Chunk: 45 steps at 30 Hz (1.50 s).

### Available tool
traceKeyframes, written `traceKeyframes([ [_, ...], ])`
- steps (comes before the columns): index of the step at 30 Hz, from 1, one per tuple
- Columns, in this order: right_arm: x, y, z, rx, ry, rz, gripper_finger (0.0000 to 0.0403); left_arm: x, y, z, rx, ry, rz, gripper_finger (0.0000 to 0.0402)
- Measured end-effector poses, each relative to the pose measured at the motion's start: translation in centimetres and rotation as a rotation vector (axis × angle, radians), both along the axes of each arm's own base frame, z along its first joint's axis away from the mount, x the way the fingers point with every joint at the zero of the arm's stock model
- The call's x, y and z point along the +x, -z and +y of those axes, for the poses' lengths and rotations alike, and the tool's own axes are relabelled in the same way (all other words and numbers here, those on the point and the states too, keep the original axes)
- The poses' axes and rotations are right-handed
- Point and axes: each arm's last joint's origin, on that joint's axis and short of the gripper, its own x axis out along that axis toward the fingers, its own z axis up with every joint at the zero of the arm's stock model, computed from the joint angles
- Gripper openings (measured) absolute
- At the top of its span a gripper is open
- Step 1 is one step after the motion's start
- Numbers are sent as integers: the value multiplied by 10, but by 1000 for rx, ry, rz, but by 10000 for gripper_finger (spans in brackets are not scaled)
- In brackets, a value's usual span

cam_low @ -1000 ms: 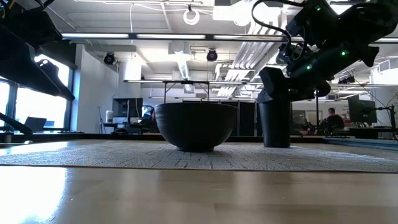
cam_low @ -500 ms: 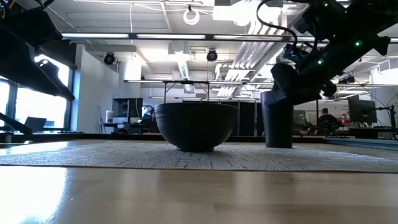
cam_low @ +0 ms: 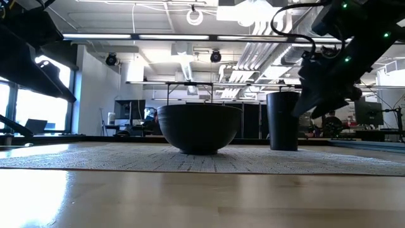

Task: Pick & Place Utensil
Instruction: Put the green spoon into the black bowl on the gray mat

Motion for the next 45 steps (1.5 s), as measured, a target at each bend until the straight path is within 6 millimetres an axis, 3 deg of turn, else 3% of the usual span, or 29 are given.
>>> traceKeyframes([
  [5, -5, -3, 6, 125, -19, 77, 391, 0, 0, 0, -1, 0, -1, 389],
  [10, -4, -24, 17, 222, -22, 194, 373, 0, -1, 0, 2, -4, -9, 389],
  [14, -1, -43, 30, 373, -4, 279, 357, 0, -1, 1, 2, -3, -14, 389],
  [19, 8, -51, 52, 550, 49, 373, 339, 0, -1, 0, -4, 9, -3, 389],
  [26, 34, -38, 94, 688, 88, 519, 326, 0, -1, 0, 14, 26, 5, 389],
  [32, 48, -23, 143, 788, 33, 614, 326, 1, -2, -1, 28, 46, -5, 389],
  [39, 26, -7, 203, 845, 43, 678, 326, 5, -20, -3, 30, 42, -56, 389],
  [45, -1, 1, 238, 847, 96, 693, 326, 8, -32, -5, 25, -3, -142, 389],
])
